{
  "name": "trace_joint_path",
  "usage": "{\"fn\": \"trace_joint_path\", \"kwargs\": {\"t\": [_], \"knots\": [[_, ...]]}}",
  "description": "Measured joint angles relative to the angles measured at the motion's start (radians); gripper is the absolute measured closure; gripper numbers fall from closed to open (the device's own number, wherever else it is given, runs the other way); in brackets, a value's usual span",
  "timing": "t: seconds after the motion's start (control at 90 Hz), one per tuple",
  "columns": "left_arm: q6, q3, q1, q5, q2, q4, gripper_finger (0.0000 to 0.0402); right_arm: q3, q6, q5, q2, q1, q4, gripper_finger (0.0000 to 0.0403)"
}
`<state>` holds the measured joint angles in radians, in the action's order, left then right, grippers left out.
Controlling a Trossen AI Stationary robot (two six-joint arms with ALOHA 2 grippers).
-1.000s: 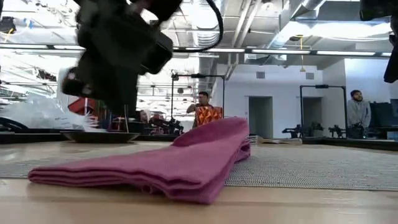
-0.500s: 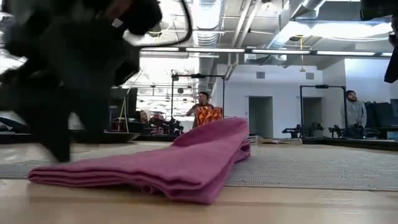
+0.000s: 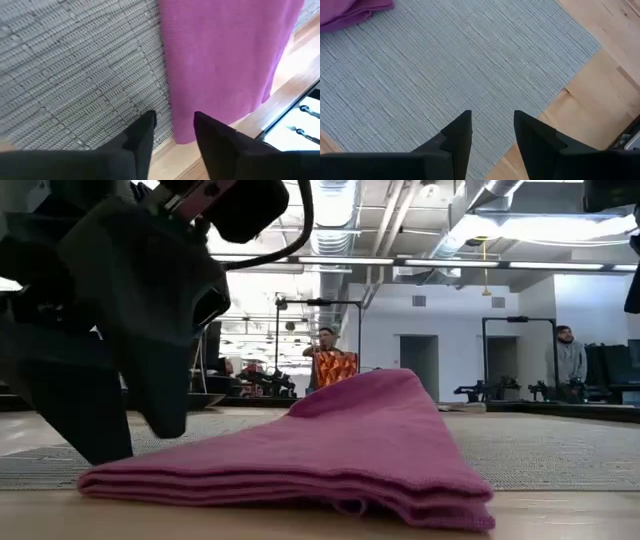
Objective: Set table place
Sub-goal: Fold the pink table napkin
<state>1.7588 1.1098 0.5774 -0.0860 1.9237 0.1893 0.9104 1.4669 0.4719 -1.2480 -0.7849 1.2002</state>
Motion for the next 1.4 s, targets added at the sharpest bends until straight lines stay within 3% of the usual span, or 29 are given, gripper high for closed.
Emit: {"fn": "trace_joint_path", "kwargs": {"t": [0.444, 0.944, 1.211, 1.4], "knots": [[0.055, 0.033, 0.018, -0.068, -0.01, -0.072, 0.0301, 0.0, -0.004, -0.002, 0.0, -0.001, 0.002, 0.027], [0.095, 0.039, 0.03, -0.057, 0.033, -0.109, 0.0301, 0.0, -0.01, -0.001, 0.0, -0.005, 0.011, 0.027], [0.125, 0.044, 0.038, 0.11, 0.032, 0.121, 0.0301, 0.0, -0.009, -0.001, 0.0, -0.005, 0.017, 0.027], [0.161, 0.042, 0.039, 0.115, -0.008, 0.27, 0.0302, 0.0, -0.001, -0.001, 0.0, -0.005, 0.02, 0.027]]}}
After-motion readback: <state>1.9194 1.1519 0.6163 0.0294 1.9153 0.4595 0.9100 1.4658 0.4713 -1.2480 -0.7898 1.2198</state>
